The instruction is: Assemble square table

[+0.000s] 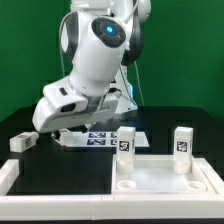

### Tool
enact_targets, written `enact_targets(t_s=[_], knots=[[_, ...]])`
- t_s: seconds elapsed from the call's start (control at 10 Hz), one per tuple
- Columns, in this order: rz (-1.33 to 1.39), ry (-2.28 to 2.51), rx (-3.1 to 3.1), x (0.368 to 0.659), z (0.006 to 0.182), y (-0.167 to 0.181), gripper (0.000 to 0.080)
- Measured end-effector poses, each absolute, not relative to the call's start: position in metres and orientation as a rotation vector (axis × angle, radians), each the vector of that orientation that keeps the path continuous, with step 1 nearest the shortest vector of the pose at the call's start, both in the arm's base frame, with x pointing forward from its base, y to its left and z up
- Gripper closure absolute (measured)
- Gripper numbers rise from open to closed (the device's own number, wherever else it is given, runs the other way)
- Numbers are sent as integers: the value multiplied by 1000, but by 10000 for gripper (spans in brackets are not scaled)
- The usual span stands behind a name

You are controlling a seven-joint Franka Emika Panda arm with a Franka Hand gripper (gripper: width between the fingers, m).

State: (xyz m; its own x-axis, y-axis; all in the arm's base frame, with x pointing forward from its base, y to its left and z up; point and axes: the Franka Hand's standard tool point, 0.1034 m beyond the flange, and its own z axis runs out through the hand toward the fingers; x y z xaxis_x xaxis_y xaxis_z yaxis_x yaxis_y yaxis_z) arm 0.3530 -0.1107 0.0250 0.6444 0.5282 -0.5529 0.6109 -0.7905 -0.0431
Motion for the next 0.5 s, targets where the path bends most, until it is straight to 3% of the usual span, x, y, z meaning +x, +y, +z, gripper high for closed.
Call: enact_targets(t_s=[0.4,0.5], knots=[[-836,978,2707,354,24,-108,150],[-861,953,2693,341,22,-113,150]])
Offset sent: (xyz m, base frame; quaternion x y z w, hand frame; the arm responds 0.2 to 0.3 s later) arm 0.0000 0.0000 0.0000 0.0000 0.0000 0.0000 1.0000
